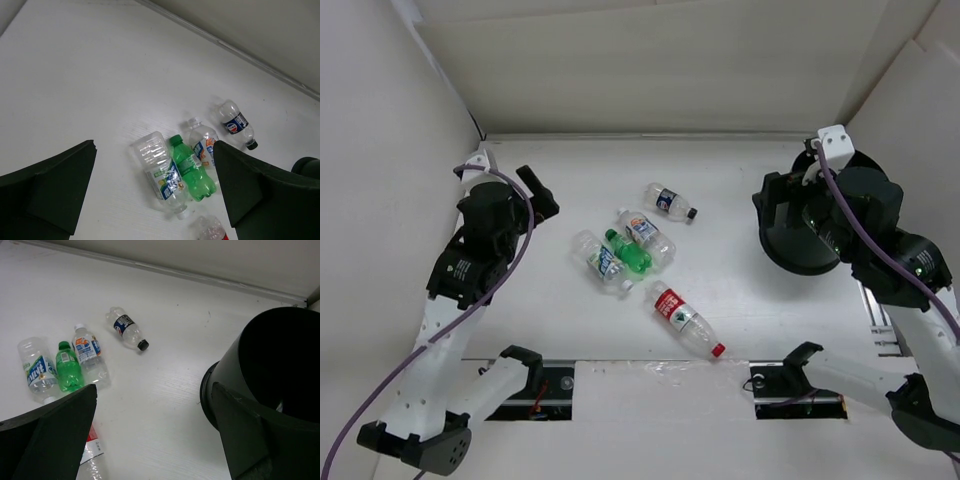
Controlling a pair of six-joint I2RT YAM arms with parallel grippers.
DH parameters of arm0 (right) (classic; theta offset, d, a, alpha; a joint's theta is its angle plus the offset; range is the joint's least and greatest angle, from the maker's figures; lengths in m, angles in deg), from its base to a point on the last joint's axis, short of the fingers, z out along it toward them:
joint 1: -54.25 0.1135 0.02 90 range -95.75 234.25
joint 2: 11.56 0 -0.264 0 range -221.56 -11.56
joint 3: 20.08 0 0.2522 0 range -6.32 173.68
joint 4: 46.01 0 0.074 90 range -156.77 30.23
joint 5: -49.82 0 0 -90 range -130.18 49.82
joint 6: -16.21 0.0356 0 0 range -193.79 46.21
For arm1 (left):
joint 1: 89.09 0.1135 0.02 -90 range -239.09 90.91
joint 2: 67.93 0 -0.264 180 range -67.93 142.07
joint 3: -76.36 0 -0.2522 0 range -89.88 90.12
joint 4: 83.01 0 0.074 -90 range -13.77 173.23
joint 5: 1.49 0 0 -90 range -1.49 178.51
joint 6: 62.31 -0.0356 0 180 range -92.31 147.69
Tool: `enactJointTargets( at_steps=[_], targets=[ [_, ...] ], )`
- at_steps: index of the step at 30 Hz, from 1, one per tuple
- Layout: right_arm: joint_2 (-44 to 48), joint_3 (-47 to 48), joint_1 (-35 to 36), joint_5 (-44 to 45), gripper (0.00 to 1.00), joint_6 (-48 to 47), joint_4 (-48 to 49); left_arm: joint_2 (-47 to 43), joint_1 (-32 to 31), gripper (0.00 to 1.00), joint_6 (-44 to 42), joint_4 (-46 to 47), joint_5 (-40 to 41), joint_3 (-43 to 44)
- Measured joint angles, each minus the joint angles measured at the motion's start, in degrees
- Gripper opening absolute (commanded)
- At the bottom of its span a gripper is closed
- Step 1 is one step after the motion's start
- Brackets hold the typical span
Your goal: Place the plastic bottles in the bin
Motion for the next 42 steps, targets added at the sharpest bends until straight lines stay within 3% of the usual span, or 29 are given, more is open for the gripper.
enactJointTargets(
  at_steps=[5, 13, 23, 39, 42],
  targets=[
    [-0.2, -0.07, 0.0, -0.81, 1.0, -0.13, 0.09, 3.43, 0.04, 1.0, 5.86, -0.09, -2.91, -4.24],
    [-2.86, -2.19, 0.96, -5.99, 1.0, -0.57, 0.85, 10.05, 0.0, 1.0, 14.82, 5.7, -11.89, -18.93],
    [-3.06, -6.16, 1.51, -8.17, 1.0, -0.85, 2.6, 17.62, 0.0, 1.0, 18.67, 14.86, -14.21, -21.77],
    [-2.6, -9.77, 1.88, -10.6, 1.0, -0.9, 5.29, 32.46, -0.28, 1.0, 23.17, 22.23, -13.27, -23.3],
    [-2.56, -9.79, 2.12, -11.06, 1.0, -1.11, 5.4, 34.8, -0.28, 0.83, 24.41, 22.47, -12.15, -23.52]
  ],
)
